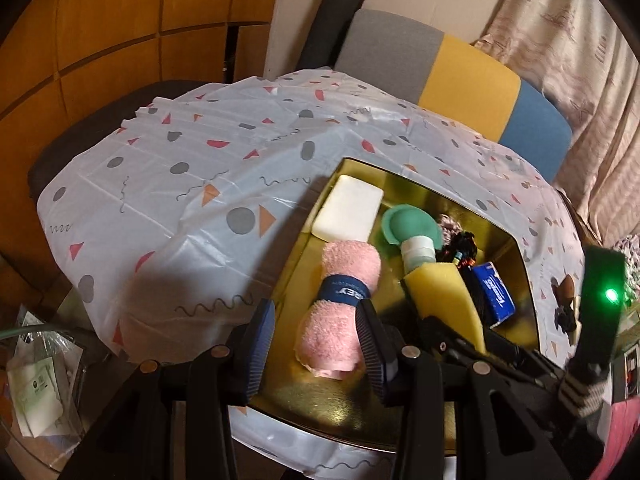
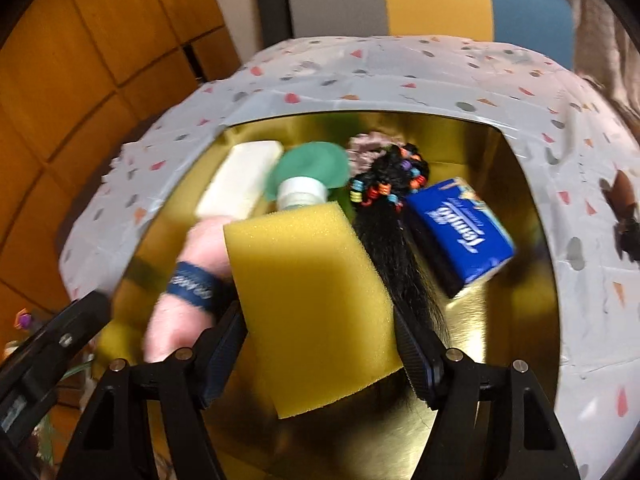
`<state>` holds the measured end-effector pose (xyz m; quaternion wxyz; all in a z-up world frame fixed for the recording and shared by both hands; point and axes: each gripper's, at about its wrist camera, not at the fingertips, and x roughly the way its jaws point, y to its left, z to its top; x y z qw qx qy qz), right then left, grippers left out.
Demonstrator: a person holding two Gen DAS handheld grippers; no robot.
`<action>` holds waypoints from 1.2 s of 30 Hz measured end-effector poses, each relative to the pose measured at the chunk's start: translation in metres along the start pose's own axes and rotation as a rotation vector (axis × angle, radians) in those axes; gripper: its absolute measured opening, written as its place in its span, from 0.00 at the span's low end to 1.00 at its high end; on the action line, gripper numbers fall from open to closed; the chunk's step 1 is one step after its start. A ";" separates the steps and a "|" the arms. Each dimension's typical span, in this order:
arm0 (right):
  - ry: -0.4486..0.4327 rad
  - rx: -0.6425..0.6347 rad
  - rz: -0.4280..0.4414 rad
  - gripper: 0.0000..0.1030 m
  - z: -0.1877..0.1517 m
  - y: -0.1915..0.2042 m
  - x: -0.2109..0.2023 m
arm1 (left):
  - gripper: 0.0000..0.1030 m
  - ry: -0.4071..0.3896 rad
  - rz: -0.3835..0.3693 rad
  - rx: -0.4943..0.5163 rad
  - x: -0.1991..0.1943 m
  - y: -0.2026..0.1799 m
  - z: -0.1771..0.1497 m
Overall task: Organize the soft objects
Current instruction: 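Lower the yellow sponge into the tray and open the right gripper, then move the right gripper to the beige cloth and grasp it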
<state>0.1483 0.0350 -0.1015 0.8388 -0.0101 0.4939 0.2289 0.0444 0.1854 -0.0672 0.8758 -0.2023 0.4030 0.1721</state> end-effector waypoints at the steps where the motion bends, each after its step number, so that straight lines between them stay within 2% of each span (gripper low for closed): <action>1: 0.011 0.007 -0.002 0.73 0.001 -0.003 0.001 | 0.41 0.002 -0.004 0.007 0.000 -0.002 -0.001; 4: 0.034 0.031 0.057 0.81 0.000 -0.009 -0.002 | 0.41 0.007 -0.018 0.009 0.000 -0.003 -0.001; 6: 0.010 0.038 0.095 0.88 -0.005 -0.010 -0.013 | 0.41 0.012 -0.025 0.006 0.001 -0.004 -0.001; 14: -0.115 0.073 0.152 0.91 -0.023 -0.034 -0.062 | 0.41 0.003 -0.093 0.021 -0.003 -0.013 -0.004; 18: -0.190 0.057 0.088 0.91 -0.025 -0.048 -0.084 | 0.41 0.002 -0.122 0.065 -0.006 -0.028 -0.009; 24: -0.244 0.091 0.010 0.91 -0.021 -0.087 -0.101 | 0.41 0.038 -0.203 0.141 -0.006 -0.060 -0.021; 30: -0.242 0.158 -0.050 0.91 -0.029 -0.130 -0.108 | 0.41 0.072 -0.271 0.218 -0.006 -0.100 -0.036; 36: -0.225 0.174 -0.095 0.91 -0.040 -0.153 -0.105 | 0.41 0.106 -0.306 0.257 -0.006 -0.126 -0.047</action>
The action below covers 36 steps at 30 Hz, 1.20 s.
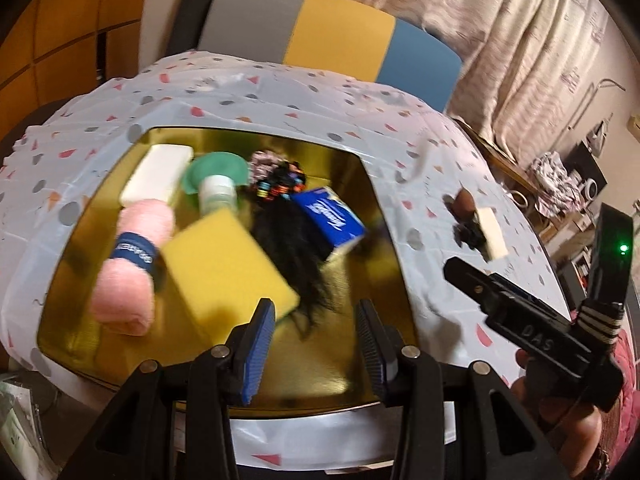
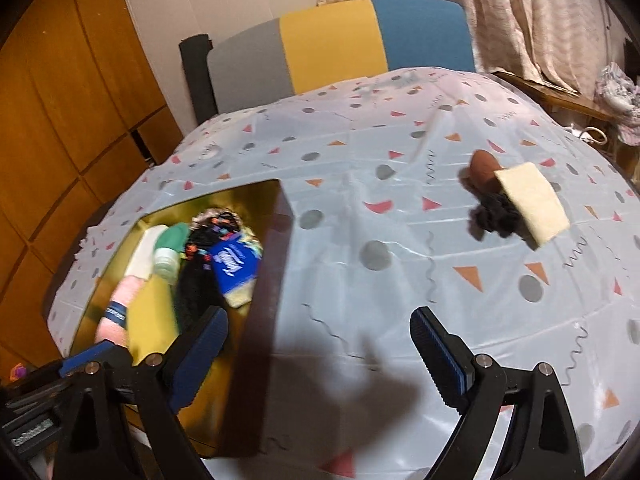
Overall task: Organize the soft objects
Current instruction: 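Move the right gripper to the beige cloth and grasp it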
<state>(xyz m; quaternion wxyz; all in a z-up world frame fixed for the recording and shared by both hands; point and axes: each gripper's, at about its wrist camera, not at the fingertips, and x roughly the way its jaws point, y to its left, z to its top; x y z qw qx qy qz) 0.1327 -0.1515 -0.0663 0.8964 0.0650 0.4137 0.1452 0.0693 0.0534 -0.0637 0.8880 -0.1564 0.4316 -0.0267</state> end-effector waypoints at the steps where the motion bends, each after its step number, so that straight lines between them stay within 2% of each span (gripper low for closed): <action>1: 0.002 -0.001 -0.012 0.91 -0.001 -0.005 0.001 | 0.41 0.003 -0.004 0.007 0.000 -0.004 0.000; 11: 0.013 -0.003 -0.123 0.91 -0.010 -0.053 0.006 | 0.41 0.020 -0.052 0.089 0.010 -0.054 0.018; 19: -0.008 -0.009 -0.189 0.91 -0.003 -0.102 0.008 | 0.41 0.051 -0.081 0.141 0.029 -0.096 0.024; 27: -0.058 -0.017 -0.276 0.92 0.050 -0.169 0.017 | 0.41 0.086 -0.118 0.165 0.038 -0.118 0.012; 29: -0.047 -0.027 -0.290 0.96 0.061 -0.181 0.028 | 0.41 0.098 -0.120 0.165 0.040 -0.120 0.009; 33: 0.009 -0.077 -0.337 0.96 0.080 -0.205 0.060 | 0.41 0.116 -0.117 0.173 0.043 -0.123 0.001; 36: 0.035 -0.102 -0.306 0.96 0.087 -0.215 0.077 | 0.41 0.133 -0.113 0.182 0.046 -0.124 -0.002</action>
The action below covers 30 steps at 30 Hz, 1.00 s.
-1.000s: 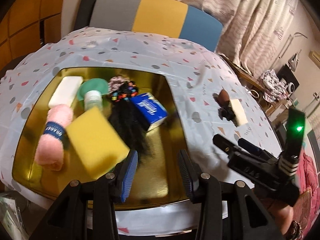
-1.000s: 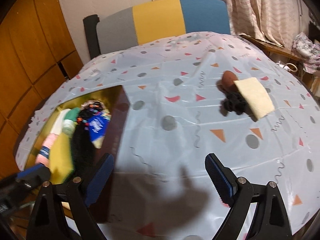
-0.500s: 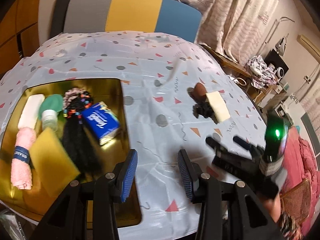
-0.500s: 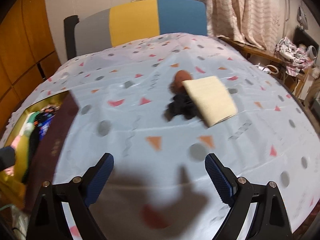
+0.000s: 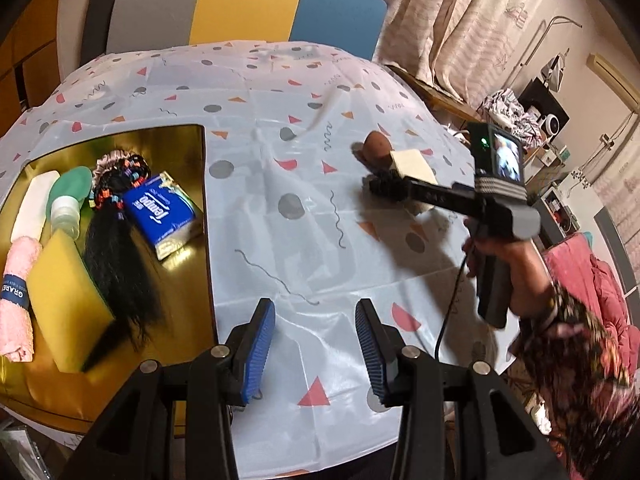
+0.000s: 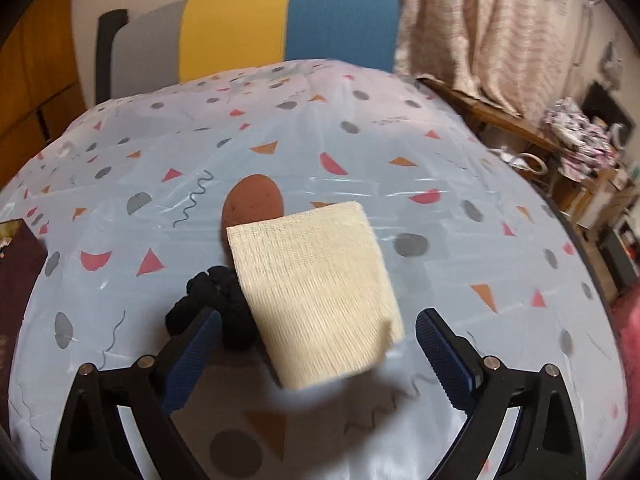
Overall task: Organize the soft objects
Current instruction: 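Move the right gripper to the beige cloth and grasp it, then lift the beige cloth with the right gripper while the left reaches toward the black scrunchie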
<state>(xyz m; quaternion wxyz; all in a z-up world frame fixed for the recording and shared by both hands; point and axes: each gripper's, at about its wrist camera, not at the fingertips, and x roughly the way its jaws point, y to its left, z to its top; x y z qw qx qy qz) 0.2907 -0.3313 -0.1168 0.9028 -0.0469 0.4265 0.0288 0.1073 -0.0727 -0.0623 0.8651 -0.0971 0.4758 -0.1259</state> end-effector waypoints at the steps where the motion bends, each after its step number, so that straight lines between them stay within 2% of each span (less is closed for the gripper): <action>1: 0.008 -0.016 0.006 0.96 0.002 -0.001 0.007 | 0.41 0.004 0.005 0.001 0.001 0.000 -0.001; 3: 0.020 -0.023 0.013 0.96 0.002 -0.002 0.015 | 0.41 0.010 0.007 0.000 0.004 -0.001 -0.001; 6: 0.032 0.015 0.086 0.96 0.004 -0.008 0.024 | 0.41 0.019 0.013 0.005 0.007 -0.004 0.000; 8: 0.038 0.039 0.102 0.95 0.004 -0.011 0.029 | 0.41 0.022 0.008 0.011 0.009 -0.007 0.000; 11: 0.028 0.064 0.123 0.82 0.001 -0.013 0.030 | 0.41 0.029 0.016 0.026 0.012 -0.012 0.002; 17: -0.019 0.057 0.108 0.71 -0.008 -0.017 0.018 | 0.41 0.048 0.012 0.032 0.024 -0.022 0.013; 23: -0.058 0.163 0.111 0.70 -0.023 -0.041 0.000 | 0.41 0.053 0.000 0.058 0.036 -0.039 0.026; 27: -0.053 0.208 0.117 0.71 -0.035 -0.055 -0.005 | 0.41 0.056 -0.003 0.077 0.050 -0.054 0.037; 29: -0.056 0.230 0.104 0.83 -0.039 -0.061 -0.009 | 0.41 0.049 -0.004 0.087 0.058 -0.063 0.045; 30: -0.059 0.241 0.102 0.86 -0.042 -0.064 -0.011 | 0.41 0.043 -0.009 0.095 0.063 -0.069 0.049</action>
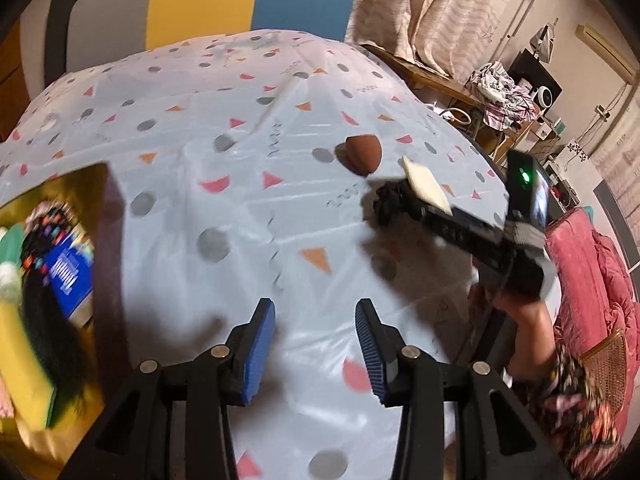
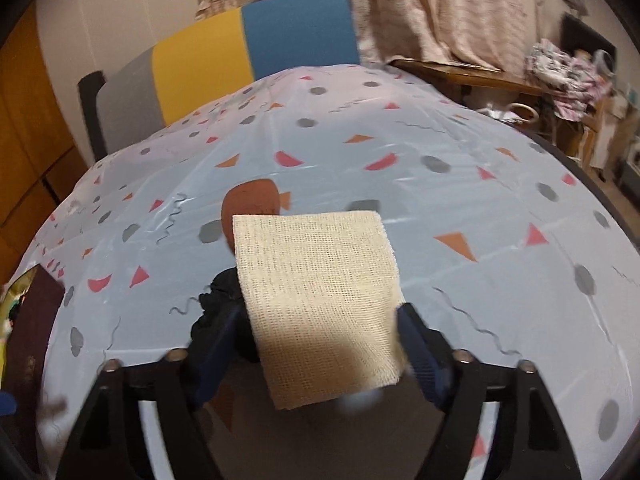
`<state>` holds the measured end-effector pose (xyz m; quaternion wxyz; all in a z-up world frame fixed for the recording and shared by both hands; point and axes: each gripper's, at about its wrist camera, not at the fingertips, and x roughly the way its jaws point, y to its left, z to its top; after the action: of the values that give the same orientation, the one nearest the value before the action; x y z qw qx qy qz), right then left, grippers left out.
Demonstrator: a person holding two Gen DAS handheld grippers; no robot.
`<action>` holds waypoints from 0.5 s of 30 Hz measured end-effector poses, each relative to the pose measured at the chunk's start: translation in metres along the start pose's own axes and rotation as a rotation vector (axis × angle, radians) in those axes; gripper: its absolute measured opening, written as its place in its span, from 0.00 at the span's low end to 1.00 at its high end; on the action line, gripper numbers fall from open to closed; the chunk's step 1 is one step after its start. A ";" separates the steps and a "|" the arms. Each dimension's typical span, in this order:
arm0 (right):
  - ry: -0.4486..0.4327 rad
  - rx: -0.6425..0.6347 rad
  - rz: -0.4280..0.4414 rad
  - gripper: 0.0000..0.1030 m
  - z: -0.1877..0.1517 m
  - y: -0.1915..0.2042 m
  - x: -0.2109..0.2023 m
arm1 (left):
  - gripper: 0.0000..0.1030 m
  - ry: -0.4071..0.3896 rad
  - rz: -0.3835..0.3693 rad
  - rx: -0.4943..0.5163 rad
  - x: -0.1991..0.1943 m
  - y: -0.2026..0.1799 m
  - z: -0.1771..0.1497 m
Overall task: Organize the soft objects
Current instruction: 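Lift the beige cloth with the right gripper while the left reaches toward the black scrunchie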
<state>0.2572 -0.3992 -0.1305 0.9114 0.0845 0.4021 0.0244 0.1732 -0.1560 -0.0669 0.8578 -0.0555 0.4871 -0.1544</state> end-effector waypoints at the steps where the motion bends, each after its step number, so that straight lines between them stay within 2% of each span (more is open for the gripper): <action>1: -0.001 0.006 0.008 0.86 -0.002 -0.003 -0.002 | 0.41 -0.003 -0.004 0.008 0.004 -0.004 0.003; 4: 0.003 0.039 0.002 0.86 -0.006 -0.014 -0.004 | 0.41 0.009 -0.022 0.044 0.026 -0.022 0.020; 7: -0.006 0.110 0.029 0.86 -0.010 -0.029 -0.008 | 0.41 0.051 -0.073 0.009 0.050 -0.031 0.036; 10: -0.032 0.149 0.059 0.86 -0.015 -0.036 -0.015 | 0.41 0.052 -0.068 0.017 0.068 -0.042 0.050; 15: -0.063 0.216 -0.051 0.86 -0.025 -0.045 -0.024 | 0.41 0.073 -0.059 0.092 0.097 -0.066 0.065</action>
<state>0.2214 -0.4426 -0.1368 0.9095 0.1727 0.3756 -0.0449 0.2609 -0.2532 -0.0963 0.8361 -0.0248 0.5088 -0.2037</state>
